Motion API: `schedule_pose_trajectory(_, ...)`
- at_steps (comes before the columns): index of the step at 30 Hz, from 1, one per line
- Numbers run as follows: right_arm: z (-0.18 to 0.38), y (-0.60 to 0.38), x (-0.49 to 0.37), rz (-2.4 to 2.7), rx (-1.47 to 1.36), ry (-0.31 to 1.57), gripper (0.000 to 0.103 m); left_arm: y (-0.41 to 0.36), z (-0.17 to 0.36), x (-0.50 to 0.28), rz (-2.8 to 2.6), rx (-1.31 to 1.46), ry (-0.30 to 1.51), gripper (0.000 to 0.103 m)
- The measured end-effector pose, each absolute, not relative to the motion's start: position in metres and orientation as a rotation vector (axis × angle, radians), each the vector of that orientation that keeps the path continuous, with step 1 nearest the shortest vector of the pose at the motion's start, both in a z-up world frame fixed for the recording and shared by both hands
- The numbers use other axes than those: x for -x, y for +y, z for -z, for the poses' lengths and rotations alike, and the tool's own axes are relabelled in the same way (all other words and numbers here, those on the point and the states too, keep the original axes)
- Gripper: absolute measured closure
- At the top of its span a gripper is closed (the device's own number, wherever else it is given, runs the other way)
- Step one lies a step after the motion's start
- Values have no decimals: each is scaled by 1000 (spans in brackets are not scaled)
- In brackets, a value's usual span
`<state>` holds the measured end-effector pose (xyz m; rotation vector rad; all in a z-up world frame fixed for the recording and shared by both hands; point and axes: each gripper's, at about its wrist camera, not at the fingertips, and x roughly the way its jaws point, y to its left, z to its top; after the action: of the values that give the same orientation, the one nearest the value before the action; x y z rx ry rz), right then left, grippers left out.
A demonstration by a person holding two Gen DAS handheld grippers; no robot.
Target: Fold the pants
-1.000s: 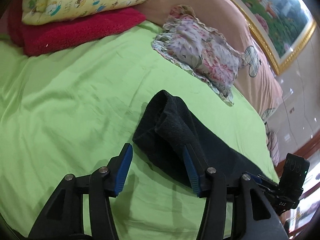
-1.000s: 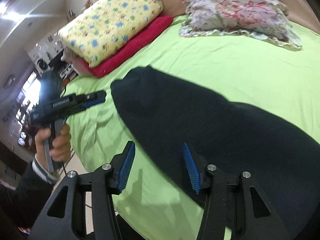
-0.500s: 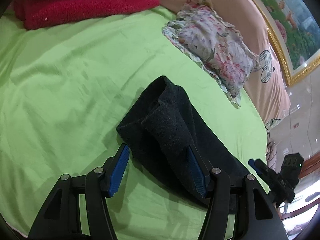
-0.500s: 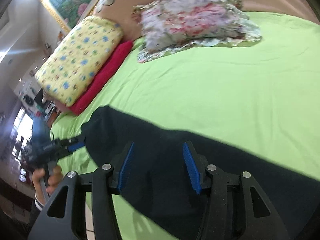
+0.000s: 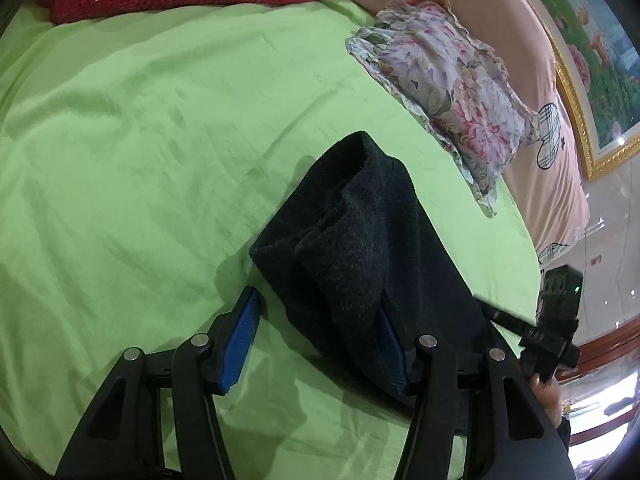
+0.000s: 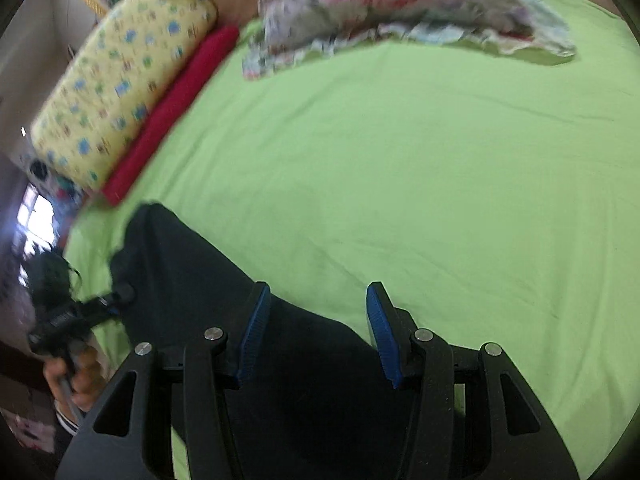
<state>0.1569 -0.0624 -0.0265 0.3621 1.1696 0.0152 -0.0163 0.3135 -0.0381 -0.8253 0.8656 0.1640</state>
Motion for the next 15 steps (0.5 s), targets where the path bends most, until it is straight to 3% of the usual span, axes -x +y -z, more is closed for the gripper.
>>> schedule_pose_trajectory(4,37,-49,-154,-45,-267,1232,52,307,39,0,-168,774,855,63)
schedule_pose_trajectory(6,36,-42,-152,-58,-222,1259,54,303,39,-6,-166,742,850,78)
schedule_pose_trajectory(8,34,-35,-152,-71,-188,1272,67,298,29,-6,-152,719,814,83)
schedule_pose_trajectory(10,30,-28,-149,-79,-164,1268,84,297,15,4,-135,705,757,84)
schedule_pose_trajectory(15,-6,-18,-147,0,-91,1119,92,297,-27,45,-127,633,617,85)
